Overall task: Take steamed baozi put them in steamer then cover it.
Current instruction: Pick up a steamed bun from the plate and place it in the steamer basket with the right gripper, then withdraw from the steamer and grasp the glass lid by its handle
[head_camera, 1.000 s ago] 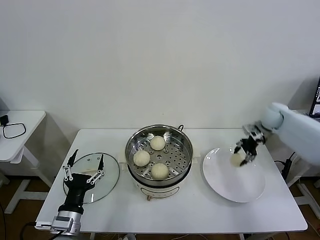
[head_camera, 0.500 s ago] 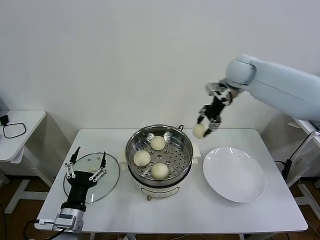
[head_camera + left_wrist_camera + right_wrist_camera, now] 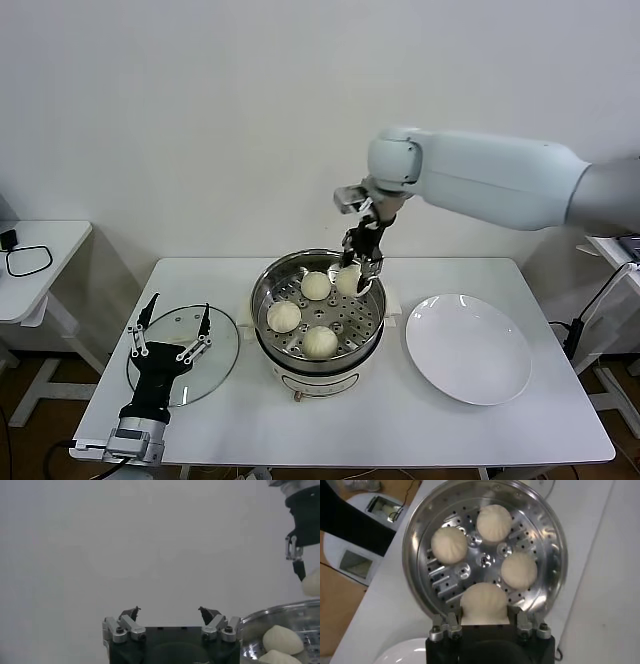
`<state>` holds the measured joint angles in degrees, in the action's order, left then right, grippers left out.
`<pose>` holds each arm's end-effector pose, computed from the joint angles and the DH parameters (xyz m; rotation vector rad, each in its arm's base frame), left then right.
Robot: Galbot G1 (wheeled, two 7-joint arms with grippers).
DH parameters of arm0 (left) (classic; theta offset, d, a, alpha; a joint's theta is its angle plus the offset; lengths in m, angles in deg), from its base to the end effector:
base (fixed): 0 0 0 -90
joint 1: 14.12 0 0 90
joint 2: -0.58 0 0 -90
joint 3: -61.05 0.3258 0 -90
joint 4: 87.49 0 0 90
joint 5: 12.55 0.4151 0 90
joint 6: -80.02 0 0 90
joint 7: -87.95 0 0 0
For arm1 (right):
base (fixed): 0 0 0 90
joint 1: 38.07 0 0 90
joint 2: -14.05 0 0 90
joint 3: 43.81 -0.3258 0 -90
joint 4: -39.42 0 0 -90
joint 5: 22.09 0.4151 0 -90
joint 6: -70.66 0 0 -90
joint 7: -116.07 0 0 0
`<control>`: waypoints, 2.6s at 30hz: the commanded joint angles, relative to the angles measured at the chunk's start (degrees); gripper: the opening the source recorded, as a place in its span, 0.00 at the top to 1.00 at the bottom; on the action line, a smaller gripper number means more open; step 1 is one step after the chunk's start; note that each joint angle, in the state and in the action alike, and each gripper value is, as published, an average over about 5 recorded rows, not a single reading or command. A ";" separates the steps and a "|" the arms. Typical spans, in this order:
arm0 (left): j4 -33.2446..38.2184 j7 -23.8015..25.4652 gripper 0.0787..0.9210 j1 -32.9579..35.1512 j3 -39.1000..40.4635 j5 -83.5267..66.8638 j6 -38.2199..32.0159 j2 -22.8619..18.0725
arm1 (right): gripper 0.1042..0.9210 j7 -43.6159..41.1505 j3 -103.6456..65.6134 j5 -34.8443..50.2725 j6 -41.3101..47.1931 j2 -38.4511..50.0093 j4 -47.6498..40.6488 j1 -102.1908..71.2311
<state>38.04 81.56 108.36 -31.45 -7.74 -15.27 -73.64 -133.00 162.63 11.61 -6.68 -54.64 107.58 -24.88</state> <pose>0.2431 0.0372 -0.2465 0.0311 2.9303 0.4765 0.5968 0.1469 -0.0363 1.6589 -1.1165 1.4529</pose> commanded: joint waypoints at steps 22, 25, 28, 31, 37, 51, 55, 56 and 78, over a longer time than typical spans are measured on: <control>-0.24 -0.26 0.12 0.00 -0.87 0.02 -0.16 -0.19 | 0.36 2.05 1.88 -6.35 1.03 -3.21 -1.93 -6.74; -0.20 -0.28 0.12 0.02 -0.99 0.03 -0.12 -0.18 | 0.30 2.58 1.49 -6.96 0.98 -3.10 -2.00 -7.06; -0.02 -0.42 0.12 0.16 -1.15 0.30 0.57 -0.14 | 0.23 2.98 0.76 -7.68 0.83 -2.73 -1.80 -7.34; 0.07 -0.55 0.12 0.20 -1.24 0.48 1.01 -0.11 | 0.16 3.17 -0.30 -8.01 0.71 -1.70 -1.07 -7.48; -0.02 -0.57 0.12 -0.06 -1.01 0.71 0.87 -0.05 | 0.12 3.92 -8.81 -8.78 -0.70 3.51 2.29 -8.39; -1.37 -0.92 0.12 -1.08 0.08 8.45 0.44 0.66 | 0.12 69.89 -31.58 4.69 -21.92 30.00 17.29 -22.62; -3.39 -2.59 0.12 -1.78 0.75 14.49 -0.10 1.18 | 0.12 85.94 -41.61 5.21 -27.22 34.20 20.77 -36.08; -4.00 -3.06 0.12 -1.96 0.88 16.23 -0.32 1.35 | 0.12 88.13 -45.27 4.96 -28.53 35.00 21.28 -40.77; -24.39 -10.91 0.12 -3.24 -3.84 60.75 -9.44 5.69 | 0.12 82.16 -111.42 -7.75 -37.89 11.43 19.56 -110.72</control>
<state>24.28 74.37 105.21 -33.46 29.60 -21.24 -69.17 -53.83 75.08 7.37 -40.97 -33.94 125.76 -109.82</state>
